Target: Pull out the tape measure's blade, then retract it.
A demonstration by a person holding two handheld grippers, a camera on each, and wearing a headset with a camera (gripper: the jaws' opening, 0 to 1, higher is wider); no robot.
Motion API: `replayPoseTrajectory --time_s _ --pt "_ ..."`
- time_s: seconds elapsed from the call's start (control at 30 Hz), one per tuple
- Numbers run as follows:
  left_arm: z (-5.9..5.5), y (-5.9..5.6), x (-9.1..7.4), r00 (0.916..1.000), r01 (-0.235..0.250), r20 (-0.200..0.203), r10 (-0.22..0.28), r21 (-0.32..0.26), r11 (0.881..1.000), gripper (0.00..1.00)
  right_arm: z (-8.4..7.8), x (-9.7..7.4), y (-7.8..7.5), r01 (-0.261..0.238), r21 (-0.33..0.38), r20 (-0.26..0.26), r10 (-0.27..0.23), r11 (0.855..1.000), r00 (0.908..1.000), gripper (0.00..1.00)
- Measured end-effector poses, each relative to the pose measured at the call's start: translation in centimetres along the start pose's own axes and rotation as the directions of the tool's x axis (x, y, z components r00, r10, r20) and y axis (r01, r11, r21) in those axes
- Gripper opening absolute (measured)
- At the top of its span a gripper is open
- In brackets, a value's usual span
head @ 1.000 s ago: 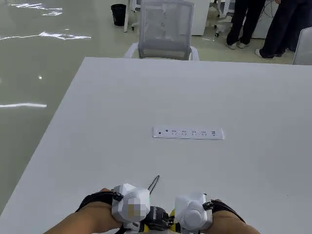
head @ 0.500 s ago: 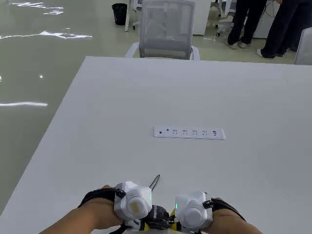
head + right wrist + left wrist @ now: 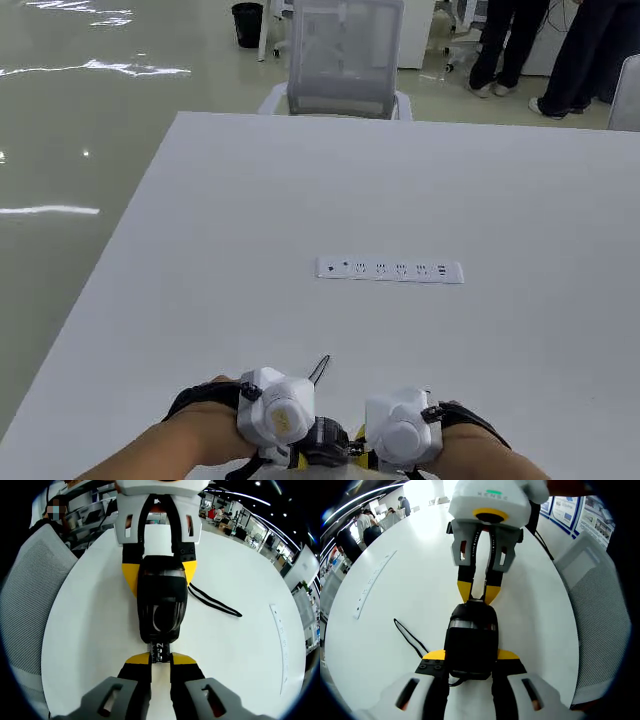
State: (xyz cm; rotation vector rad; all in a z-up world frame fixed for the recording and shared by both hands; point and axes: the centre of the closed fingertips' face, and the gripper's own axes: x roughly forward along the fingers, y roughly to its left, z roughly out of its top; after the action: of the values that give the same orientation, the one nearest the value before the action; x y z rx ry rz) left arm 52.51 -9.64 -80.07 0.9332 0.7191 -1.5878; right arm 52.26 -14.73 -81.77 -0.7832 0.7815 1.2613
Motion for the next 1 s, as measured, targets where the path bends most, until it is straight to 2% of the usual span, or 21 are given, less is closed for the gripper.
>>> replayPoseTrajectory --time_s 0.47,1.0 --pt "0.0 -0.1 -0.1 1.0 0.005 -0.006 -0.005 0.004 1.0 0.28 -0.6 -0.4 0.1 -0.002 0.001 -0.006 0.002 1.0 1.0 0.12" --pt "-0.1 -0.1 -0.1 0.9999 0.005 -0.011 -0.005 0.005 1.0 0.28 -1.3 -0.9 0.2 -0.007 0.001 -0.036 0.007 1.0 0.9993 0.11"
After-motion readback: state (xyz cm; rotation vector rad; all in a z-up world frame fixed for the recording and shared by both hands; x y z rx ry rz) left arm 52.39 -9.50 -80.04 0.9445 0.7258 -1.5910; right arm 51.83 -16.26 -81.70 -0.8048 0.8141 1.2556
